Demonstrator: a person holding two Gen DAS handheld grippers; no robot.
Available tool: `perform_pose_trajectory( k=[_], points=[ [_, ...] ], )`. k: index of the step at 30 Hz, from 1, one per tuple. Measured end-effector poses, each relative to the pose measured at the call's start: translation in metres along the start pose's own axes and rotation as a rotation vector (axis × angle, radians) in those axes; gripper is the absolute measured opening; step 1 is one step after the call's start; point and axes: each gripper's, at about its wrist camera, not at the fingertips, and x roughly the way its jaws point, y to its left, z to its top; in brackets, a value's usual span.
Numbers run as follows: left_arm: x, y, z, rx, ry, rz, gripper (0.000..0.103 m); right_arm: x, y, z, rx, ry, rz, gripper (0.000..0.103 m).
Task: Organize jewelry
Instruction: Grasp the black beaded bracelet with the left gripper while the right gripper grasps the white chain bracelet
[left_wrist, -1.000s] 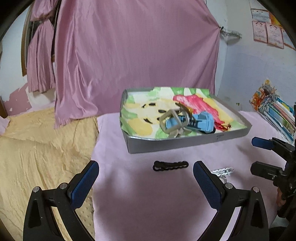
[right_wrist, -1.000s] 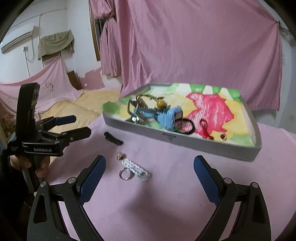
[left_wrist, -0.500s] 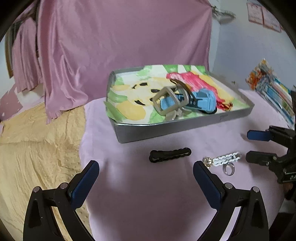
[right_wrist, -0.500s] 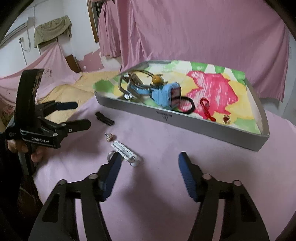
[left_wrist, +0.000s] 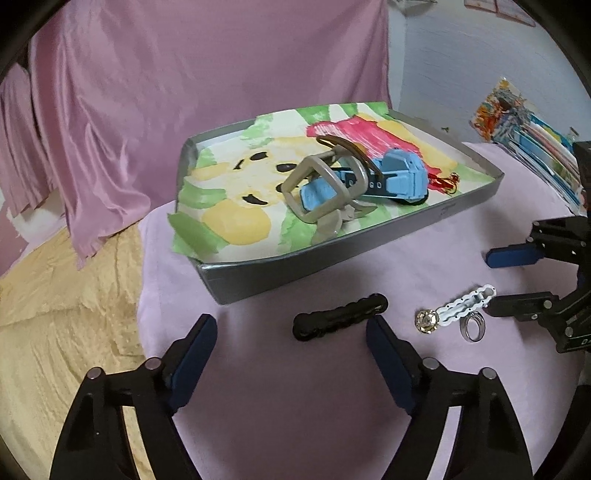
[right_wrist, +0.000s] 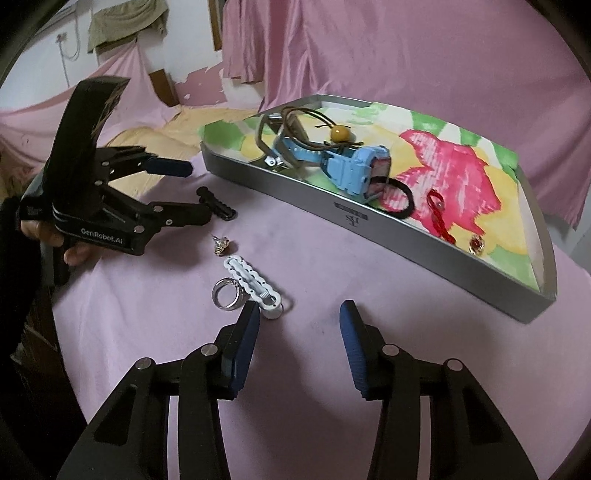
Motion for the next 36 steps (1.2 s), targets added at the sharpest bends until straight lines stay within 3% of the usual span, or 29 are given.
perform_pose_trajectory(
  k=[9,14,19,22,30,36],
  points=[
    [0.002,-0.006,0.004,0.061,-0.008,-0.102,0.068,0.004,0.000,0.008,-0.061,-0.010,0.029,0.031],
    [0.005,-0.009,0.005,0.093,0.004,-0.140,0.056,0.008,0.001,0.014,-0.114,-0.004,0.056,0.031],
    [0.002,-0.007,0.003,0.096,0.002,-0.146,0.045,0.013,0.009,0.019,-0.190,0.008,0.073,0.031],
    [0.000,-0.007,0.001,0.097,0.009,-0.146,0.038,0.014,0.014,0.022,-0.223,0.013,0.093,0.023],
    [-0.005,-0.017,-0.003,0.109,0.024,-0.151,0.017,0.010,0.019,0.020,-0.224,0.008,0.098,0.017],
    [-0.008,-0.029,-0.005,0.115,0.025,-0.121,0.017,0.004,0.018,0.010,-0.210,0.004,0.097,0.015]
  ],
)
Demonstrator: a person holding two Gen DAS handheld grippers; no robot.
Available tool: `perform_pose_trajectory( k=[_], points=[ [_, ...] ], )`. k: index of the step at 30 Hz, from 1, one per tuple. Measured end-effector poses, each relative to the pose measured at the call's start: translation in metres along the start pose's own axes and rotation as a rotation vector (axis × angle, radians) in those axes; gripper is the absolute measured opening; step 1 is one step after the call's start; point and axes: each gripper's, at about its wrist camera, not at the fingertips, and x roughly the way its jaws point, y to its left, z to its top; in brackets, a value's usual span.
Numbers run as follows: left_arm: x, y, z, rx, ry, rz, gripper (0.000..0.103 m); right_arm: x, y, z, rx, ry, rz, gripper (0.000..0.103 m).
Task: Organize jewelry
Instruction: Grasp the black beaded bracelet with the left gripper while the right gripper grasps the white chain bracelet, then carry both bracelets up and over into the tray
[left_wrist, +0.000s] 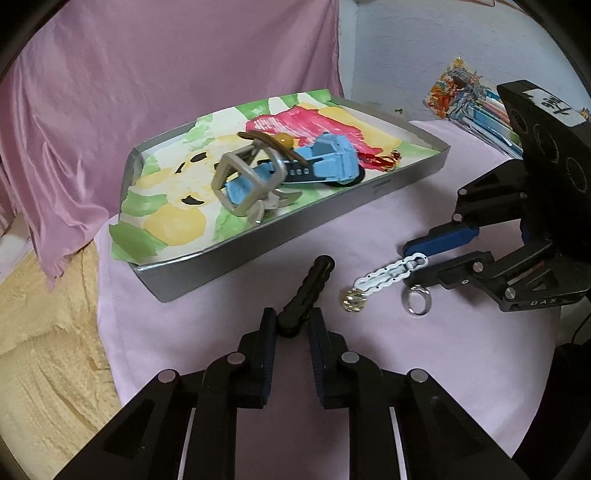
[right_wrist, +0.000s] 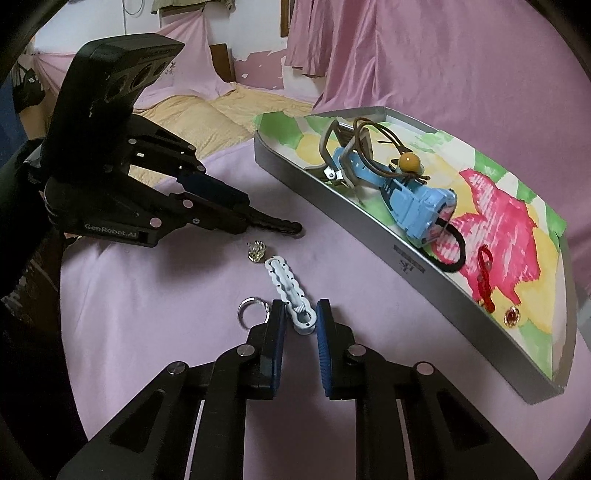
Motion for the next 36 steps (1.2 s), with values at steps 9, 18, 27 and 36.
perform_pose_trajectory(
  k=[9,18,27,36],
  points=[
    [-0.006,-0.026,-0.005,-0.060,-0.003,0.078,0.016,-0.010,-0.010,-0.015,0.073,-0.011,-0.025,0.015],
    [-0.015,-0.041,-0.025,-0.209,-0.082,0.111,0.016,-0.014,-0.009,-0.023,0.151,-0.026,-0.052,0.015],
    [-0.026,-0.038,-0.040,-0.386,-0.156,0.121,0.016,-0.031,-0.016,-0.032,0.236,-0.115,-0.072,0.014],
    [-0.041,-0.038,-0.024,-0.443,-0.266,0.163,0.016,-0.044,-0.031,-0.037,0.319,-0.207,-0.081,0.014]
  ],
)
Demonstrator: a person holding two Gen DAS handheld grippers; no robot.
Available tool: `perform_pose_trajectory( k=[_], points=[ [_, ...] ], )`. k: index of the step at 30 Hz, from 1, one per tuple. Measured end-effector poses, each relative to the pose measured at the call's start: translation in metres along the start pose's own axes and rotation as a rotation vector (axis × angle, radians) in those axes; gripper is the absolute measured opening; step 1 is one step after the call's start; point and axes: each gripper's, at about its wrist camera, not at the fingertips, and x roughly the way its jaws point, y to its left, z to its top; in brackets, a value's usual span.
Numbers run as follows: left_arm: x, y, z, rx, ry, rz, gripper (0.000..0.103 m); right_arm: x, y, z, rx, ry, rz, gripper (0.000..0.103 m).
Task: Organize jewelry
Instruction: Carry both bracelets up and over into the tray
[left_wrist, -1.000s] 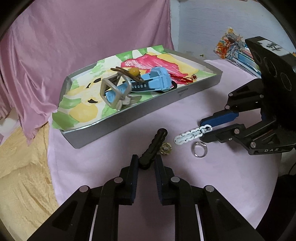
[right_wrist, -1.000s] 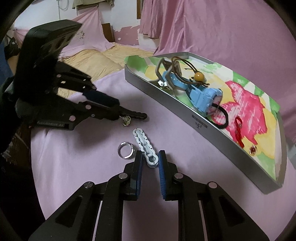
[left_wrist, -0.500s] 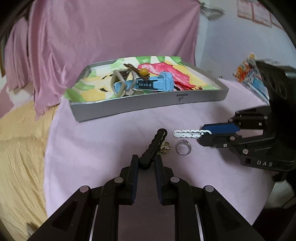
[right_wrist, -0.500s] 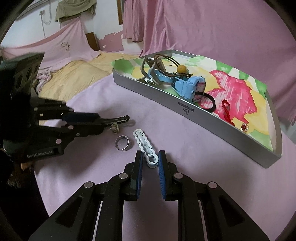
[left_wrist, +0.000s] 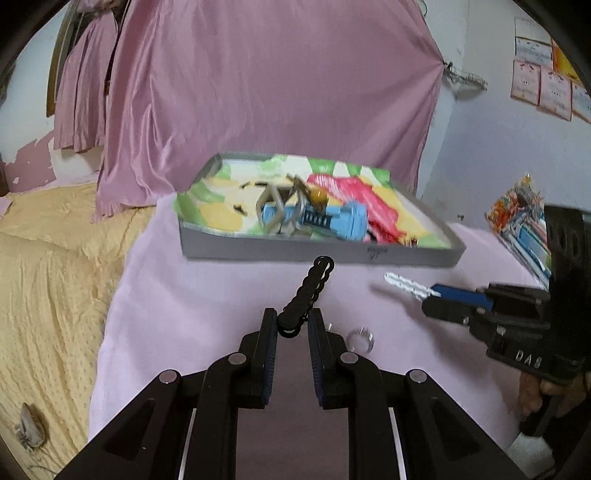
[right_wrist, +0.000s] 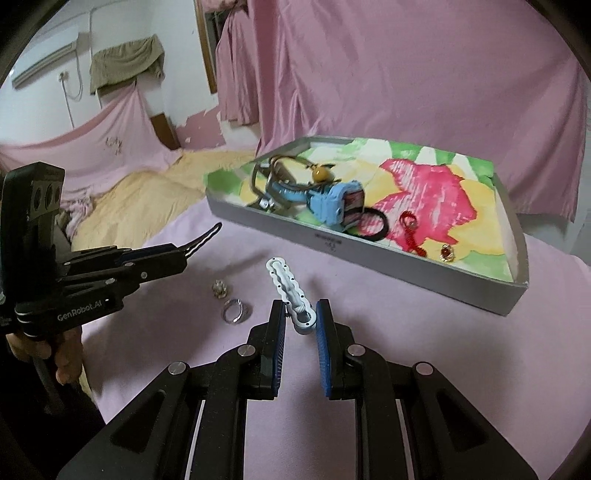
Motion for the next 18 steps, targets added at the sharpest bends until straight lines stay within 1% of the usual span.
perform_pose_trajectory(
  k=[7,13,18],
  points=[
    [0.009,-0.014,0.031,-0.004,-0.051,-0.019,0.016,-0.007,-0.013,0.011,0.044,-0.066,-0.011,0.014],
    [0.022,-0.022,0.042,-0.008,-0.045,-0.037,0.016,-0.005,-0.022,0.013,0.053,-0.063,-0.019,0.014],
    [0.026,-0.029,0.050,0.000,-0.049,-0.049,0.016,-0.013,-0.033,0.024,0.069,-0.113,-0.032,0.014]
  ],
)
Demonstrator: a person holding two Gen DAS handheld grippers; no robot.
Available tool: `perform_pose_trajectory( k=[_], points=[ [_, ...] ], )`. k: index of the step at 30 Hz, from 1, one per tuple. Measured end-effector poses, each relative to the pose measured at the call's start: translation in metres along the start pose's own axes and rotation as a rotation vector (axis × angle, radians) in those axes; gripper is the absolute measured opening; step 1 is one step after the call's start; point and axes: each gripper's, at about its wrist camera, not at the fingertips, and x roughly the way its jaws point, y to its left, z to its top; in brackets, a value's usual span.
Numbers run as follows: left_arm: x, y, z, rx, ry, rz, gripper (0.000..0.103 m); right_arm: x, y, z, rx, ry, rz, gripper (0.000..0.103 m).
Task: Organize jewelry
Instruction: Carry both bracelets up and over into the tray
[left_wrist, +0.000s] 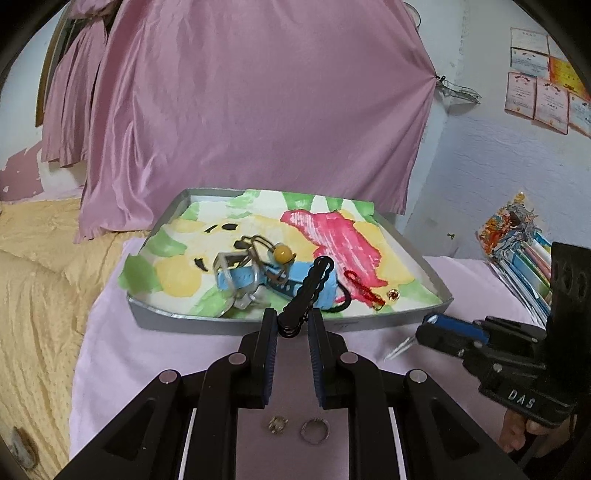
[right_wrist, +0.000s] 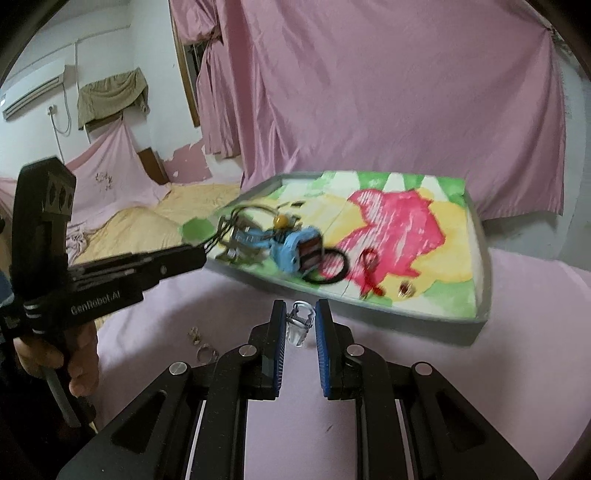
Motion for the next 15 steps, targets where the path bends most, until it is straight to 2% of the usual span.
perform_pose_trajectory(
  k=[6,9,15],
  points=[
    [0.011,-0.012,0.012,0.005,0.011,-0.036,0.016,-0.004,-0.022,0.026,0.011,-0.069,-0.074,0.014],
    [0.022,-0.022,0.014,-0.008,0.055,-0.081,0.016,0.002,-0.033,0.032,0.025,-0.070,-0.101,0.014],
    [0.047,-0.039,0.014,-0.007,0.119,-0.097,0.016,0.015,-0.050,0.029,0.064,-0.056,-0.134,0.014]
  ],
)
